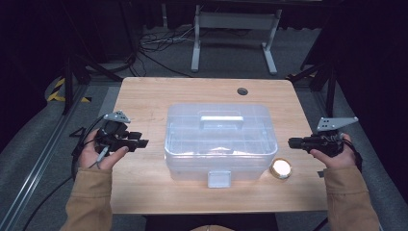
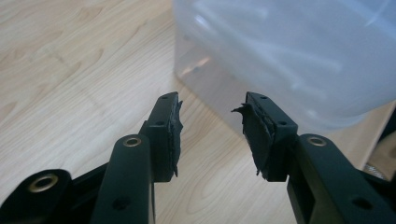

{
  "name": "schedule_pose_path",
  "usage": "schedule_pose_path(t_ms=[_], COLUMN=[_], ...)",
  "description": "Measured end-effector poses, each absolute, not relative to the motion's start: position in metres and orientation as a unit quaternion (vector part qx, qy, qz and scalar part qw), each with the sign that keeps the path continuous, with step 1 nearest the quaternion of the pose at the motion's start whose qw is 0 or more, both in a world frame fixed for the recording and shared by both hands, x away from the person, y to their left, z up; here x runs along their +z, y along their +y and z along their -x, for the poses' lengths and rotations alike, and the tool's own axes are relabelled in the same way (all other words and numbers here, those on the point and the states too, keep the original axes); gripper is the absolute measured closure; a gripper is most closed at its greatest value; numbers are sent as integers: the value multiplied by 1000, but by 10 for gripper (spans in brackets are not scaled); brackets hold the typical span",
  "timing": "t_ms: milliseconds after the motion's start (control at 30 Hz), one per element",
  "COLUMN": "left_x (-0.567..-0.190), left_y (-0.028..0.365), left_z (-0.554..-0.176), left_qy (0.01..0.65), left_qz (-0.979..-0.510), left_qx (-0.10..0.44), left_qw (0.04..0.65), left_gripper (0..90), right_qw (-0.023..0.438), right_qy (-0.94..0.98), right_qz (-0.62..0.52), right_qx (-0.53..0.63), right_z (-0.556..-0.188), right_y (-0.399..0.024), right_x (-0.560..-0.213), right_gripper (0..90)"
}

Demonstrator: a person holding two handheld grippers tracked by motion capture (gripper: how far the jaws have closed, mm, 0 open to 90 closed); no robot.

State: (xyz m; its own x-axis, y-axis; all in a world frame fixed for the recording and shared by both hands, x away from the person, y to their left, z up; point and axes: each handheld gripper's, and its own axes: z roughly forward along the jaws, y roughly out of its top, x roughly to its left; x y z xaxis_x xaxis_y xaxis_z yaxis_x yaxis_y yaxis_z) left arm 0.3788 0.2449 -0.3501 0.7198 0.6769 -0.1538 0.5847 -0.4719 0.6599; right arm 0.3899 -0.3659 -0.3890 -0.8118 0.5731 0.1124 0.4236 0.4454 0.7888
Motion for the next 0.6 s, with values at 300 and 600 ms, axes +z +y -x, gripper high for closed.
schedule_pose_path(t_ms=[300,600], left_x=[-315,-300], left_y=[228,202], left_z=[-387,-393], left_qy=[326,295], left_qz=[-883,-888], left_qx=[80,75], left_qw=[330,344], left_gripper=[556,545], right_qw=[88,86], right_qy=[837,835], right_qz=[-314,-317], right_qx=[440,442], right_z=[-381,-377], right_y=[-374,-373], right_x=[-390,-393], right_gripper=[763,718])
